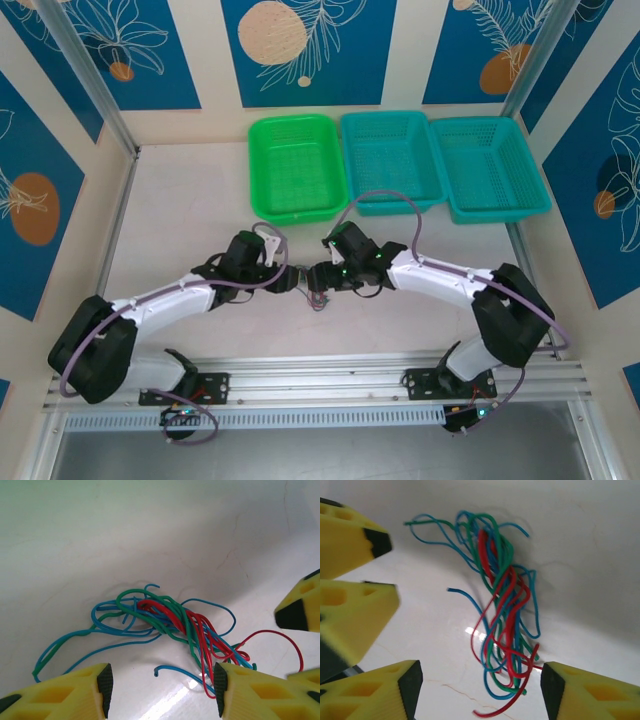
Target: Untangle the cables
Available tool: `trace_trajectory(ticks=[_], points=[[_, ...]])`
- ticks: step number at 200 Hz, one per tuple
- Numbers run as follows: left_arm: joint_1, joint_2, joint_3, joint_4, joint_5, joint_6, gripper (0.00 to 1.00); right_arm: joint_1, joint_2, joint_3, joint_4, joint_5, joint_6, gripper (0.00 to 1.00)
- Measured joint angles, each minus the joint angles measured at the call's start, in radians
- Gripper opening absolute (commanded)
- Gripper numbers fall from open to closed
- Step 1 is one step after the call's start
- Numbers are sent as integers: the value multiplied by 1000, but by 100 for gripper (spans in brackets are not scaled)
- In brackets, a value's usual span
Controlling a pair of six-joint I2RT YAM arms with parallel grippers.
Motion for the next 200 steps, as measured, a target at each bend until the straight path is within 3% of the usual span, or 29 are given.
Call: trace_trajectory(ticks=[32, 63, 90, 132, 166, 200], points=[[-1, 1, 5, 0, -17, 2, 62, 0, 63, 0, -15, 0, 21, 0], [-1, 0, 11, 16, -23, 18, 74, 0, 21, 0, -15, -3, 24, 0], [-6, -24, -35, 170, 82, 76, 86, -6, -110, 0, 3, -48, -14, 0], [-74, -56, -64, 359, 171, 312, 97, -50, -231, 8, 55, -209, -50, 0], [-104, 61, -30, 477, 222, 404, 90, -49, -253, 8, 114, -296, -47, 0], [-109, 184, -23, 613, 182, 363, 65, -100, -354, -27, 131, -301, 3, 0]])
